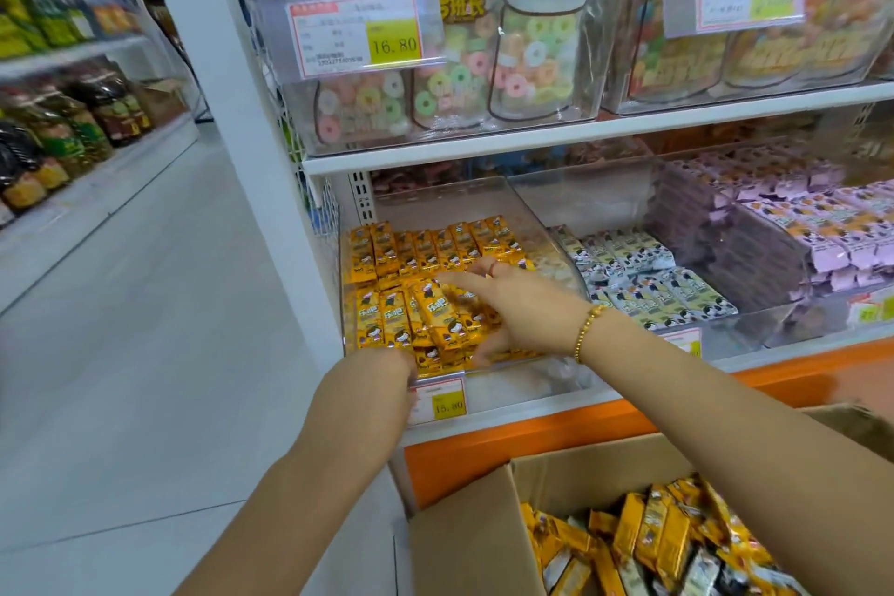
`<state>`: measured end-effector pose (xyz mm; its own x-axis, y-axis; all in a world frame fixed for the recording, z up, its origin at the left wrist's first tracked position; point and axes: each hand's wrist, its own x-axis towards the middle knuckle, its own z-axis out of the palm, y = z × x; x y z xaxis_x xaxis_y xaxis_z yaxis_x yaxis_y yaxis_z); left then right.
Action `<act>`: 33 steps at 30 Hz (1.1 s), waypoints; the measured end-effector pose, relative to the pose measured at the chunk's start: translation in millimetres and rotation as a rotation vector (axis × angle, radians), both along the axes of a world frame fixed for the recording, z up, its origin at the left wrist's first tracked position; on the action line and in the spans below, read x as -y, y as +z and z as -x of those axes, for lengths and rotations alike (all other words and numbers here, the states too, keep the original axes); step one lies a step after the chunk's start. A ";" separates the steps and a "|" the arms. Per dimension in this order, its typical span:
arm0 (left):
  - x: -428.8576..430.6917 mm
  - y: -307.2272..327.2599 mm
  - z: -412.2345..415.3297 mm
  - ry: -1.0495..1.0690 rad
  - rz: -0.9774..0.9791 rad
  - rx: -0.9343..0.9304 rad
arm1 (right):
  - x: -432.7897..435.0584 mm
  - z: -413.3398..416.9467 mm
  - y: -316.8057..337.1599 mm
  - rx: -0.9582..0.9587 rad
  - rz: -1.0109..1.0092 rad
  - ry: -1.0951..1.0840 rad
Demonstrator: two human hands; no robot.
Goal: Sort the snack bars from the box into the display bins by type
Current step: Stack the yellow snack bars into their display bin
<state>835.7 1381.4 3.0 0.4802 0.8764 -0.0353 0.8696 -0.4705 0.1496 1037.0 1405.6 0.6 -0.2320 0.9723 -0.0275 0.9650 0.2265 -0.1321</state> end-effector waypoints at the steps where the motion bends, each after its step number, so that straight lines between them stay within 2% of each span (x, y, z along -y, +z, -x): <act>1: 0.3 -4.5 3.2 0.024 -0.016 0.057 | 2.5 4.9 0.6 -0.010 -0.015 0.044; 3: 1.6 -11.4 8.4 0.047 -0.079 0.154 | 3.5 13.9 -1.4 0.026 -0.053 0.141; 5: 3.6 -14.1 10.2 0.043 -0.106 0.172 | 2.0 16.9 -5.2 -0.021 -0.075 0.166; 9: 2.9 -13.6 7.1 0.039 -0.139 0.150 | -17.2 7.0 -11.9 -0.258 -0.226 -0.038; 13: 2.7 -11.5 4.5 0.055 -0.127 0.066 | -63.3 15.0 -11.8 -0.189 -0.195 -0.137; 17: -3.0 -2.7 -3.3 0.091 0.039 -0.061 | -89.6 31.8 -6.0 -0.301 -0.111 -0.139; 19: -1.4 -0.5 -4.9 0.106 0.038 -0.065 | -89.6 35.7 -4.1 -0.364 -0.049 -0.124; 21: 4.0 -3.0 -2.4 0.120 -0.036 -0.028 | -76.6 33.1 -1.0 -0.462 -0.070 -0.123; 23: 10.1 -10.8 -0.6 0.103 -0.127 0.031 | -47.1 22.1 6.3 -0.528 -0.213 -0.129; 25: 21.9 -21.1 -4.2 -0.039 -0.249 0.175 | 1.1 4.9 11.0 -0.544 -0.340 -0.063; 27: 41.1 -31.7 -15.8 -0.233 -0.338 0.312 | 56.1 -13.8 10.0 -0.524 -0.375 0.023; 29: 63.7 -47.0 -34.1 -0.302 -0.191 0.369 | 103.1 -35.9 -6.9 -0.519 -0.288 0.025; 33: 93.9 -108.7 -64.9 -0.244 0.142 0.141 | 150.0 -96.7 -97.3 -0.417 -0.015 -0.163</act>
